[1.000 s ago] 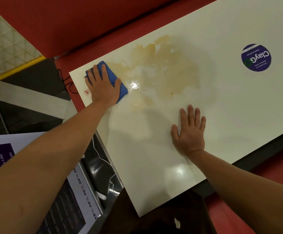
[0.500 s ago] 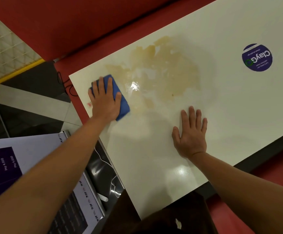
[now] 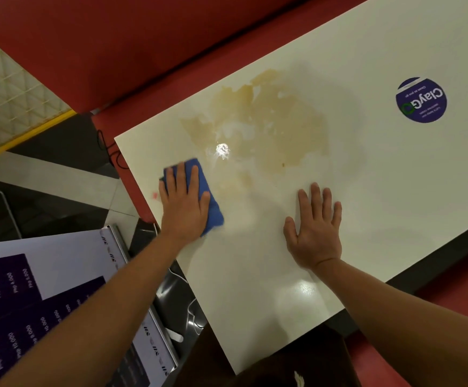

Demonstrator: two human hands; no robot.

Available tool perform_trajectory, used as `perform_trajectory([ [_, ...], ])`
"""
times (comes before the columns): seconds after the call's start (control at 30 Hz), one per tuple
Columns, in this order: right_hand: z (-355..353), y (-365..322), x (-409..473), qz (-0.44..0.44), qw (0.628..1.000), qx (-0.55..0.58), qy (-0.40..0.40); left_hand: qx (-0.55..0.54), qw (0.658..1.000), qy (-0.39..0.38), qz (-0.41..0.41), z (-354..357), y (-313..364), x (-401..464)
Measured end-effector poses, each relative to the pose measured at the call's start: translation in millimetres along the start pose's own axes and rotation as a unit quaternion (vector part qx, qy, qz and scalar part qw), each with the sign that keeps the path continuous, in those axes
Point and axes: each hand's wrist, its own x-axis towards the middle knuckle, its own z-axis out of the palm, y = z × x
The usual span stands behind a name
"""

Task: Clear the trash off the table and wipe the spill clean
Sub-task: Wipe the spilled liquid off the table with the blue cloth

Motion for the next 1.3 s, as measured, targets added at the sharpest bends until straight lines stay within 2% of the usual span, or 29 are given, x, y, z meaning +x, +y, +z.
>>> perform_trajectory([
  [0.1, -0.2, -0.5, 0.2, 0.002, 1.0, 0.004, 0.002, -0.013, 0.999, -0.018, 0.029, -0.2, 0.4, -14.2],
  [0.2, -0.7, -1.3, 0.6, 0.002, 1.0, 0.002, -0.003, 0.025, 0.997, -0.025, 0.07, -14.4, -13.7, 23.8],
  [0.43, -1.0, -1.2, 0.1, 0.003, 1.0, -0.009, -0.008, 0.052, 0.998, -0.02, 0.0, -38.0, -25.1, 139.9],
  [0.53, -1.4, -1.0, -0.5, 0.002, 1.0, -0.007, -0.01, 0.048, 0.999, -0.012, 0.004, -32.6, -16.9, 121.2],
  [0.8, -0.2, -1.0, 0.3, -0.001, 1.0, -0.009, -0.003, 0.034, 0.996, -0.038, 0.078, 5.7, 11.3, -19.4],
  [0.97, -1.0, -1.7, 0.4, 0.002, 1.0, -0.006, -0.009, 0.044, 0.993, -0.045, 0.101, -11.7, 4.3, 32.3],
  [1.17, -2.5, -1.8, -0.5, 0.003, 1.0, -0.001, -0.008, 0.036, 0.999, -0.02, 0.024, -33.0, 5.3, 137.7],
  [1.3, -2.1, -1.1, -0.7, 0.0, 1.0, -0.004, -0.003, 0.022, 0.999, -0.004, 0.023, -26.3, 9.8, 122.7],
])
